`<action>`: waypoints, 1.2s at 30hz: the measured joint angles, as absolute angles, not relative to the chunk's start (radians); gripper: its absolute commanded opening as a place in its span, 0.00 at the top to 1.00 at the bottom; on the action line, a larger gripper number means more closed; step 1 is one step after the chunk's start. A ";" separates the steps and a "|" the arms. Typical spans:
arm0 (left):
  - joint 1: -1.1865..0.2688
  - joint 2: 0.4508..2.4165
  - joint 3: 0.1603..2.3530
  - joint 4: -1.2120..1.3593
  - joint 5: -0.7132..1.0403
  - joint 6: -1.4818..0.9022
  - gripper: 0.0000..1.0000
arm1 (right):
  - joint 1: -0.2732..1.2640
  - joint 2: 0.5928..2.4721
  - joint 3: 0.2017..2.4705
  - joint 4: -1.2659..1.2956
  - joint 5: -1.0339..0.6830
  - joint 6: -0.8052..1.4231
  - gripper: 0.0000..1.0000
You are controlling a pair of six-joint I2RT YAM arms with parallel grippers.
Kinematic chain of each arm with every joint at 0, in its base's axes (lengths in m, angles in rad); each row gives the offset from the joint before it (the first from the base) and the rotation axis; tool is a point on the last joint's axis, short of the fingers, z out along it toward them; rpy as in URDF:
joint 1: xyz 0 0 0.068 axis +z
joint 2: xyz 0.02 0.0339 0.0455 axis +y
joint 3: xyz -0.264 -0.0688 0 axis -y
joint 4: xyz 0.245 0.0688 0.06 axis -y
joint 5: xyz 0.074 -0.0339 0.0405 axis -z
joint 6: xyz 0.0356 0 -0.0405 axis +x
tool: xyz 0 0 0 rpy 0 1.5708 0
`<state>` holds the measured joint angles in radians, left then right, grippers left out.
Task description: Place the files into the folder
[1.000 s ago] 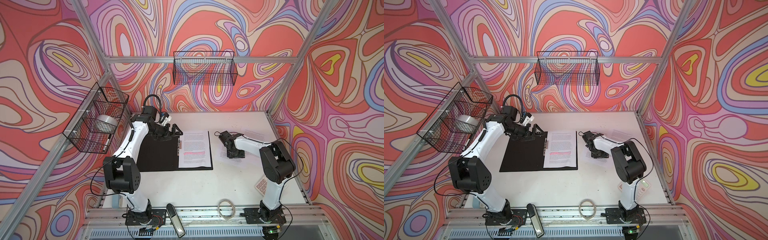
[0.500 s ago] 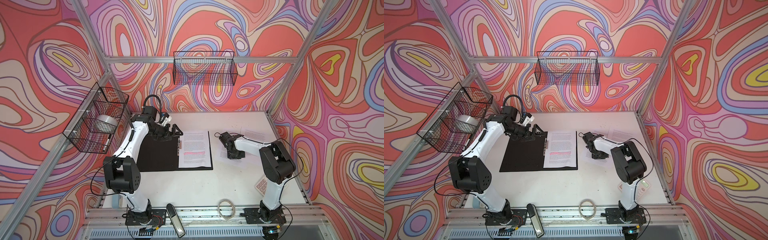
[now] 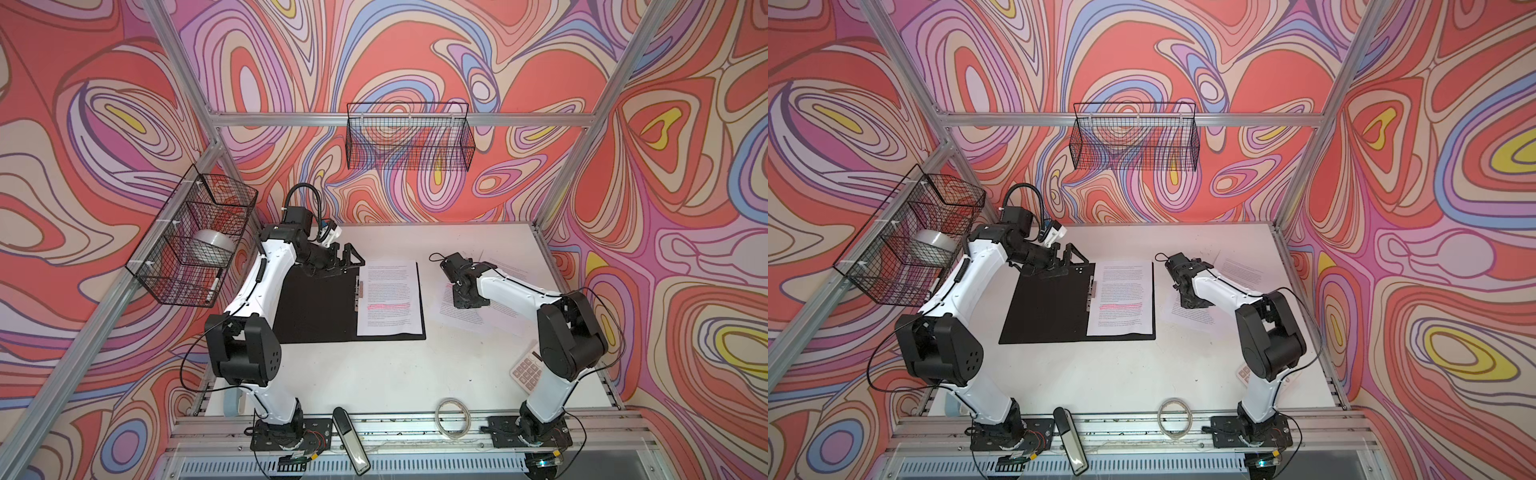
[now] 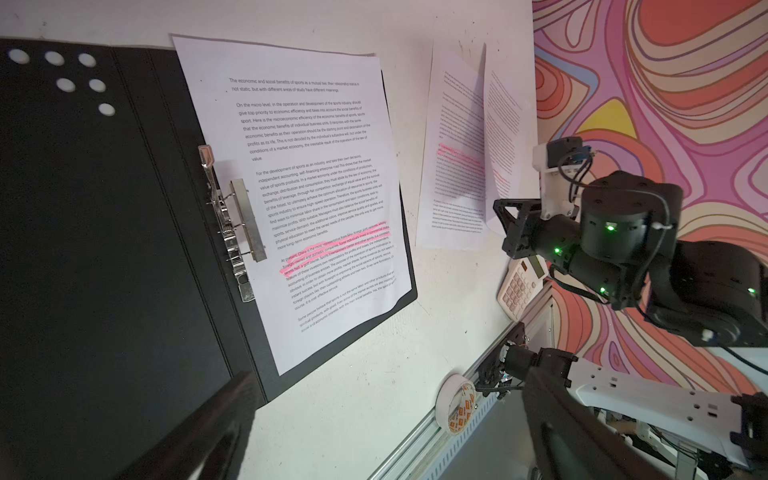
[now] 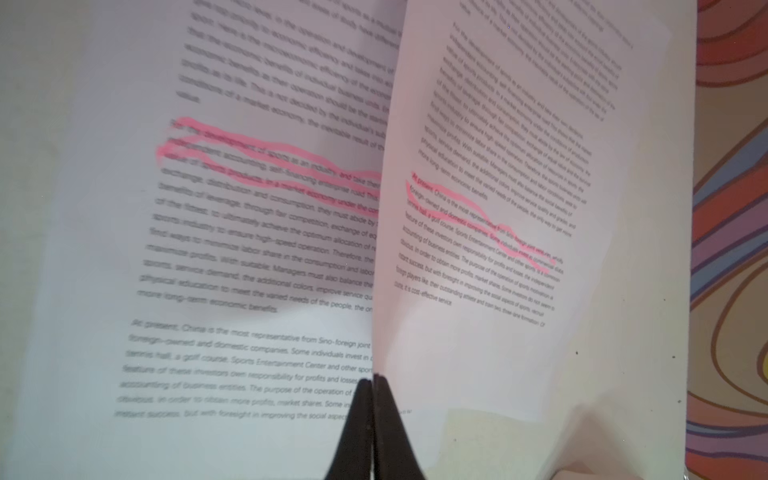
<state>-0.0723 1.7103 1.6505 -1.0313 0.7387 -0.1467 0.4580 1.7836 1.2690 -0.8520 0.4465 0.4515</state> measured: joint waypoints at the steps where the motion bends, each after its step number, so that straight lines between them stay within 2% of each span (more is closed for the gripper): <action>1: -0.072 1.711 1.652 -1.032 0.732 -0.150 0.00 | 0.470 1.782 1.287 -0.855 0.440 0.445 1.00; 10: -0.068 1.712 1.665 -1.033 0.705 -0.154 0.00 | 0.614 1.800 1.463 -0.871 0.366 0.431 1.00; 25: 0.026 1.709 1.678 -1.036 0.694 -0.187 0.00 | 0.786 1.948 1.731 -0.854 0.273 0.347 1.00; 36: 0.053 1.694 1.678 -1.036 0.693 -0.196 0.00 | 0.885 2.033 1.766 -0.770 0.191 0.254 1.00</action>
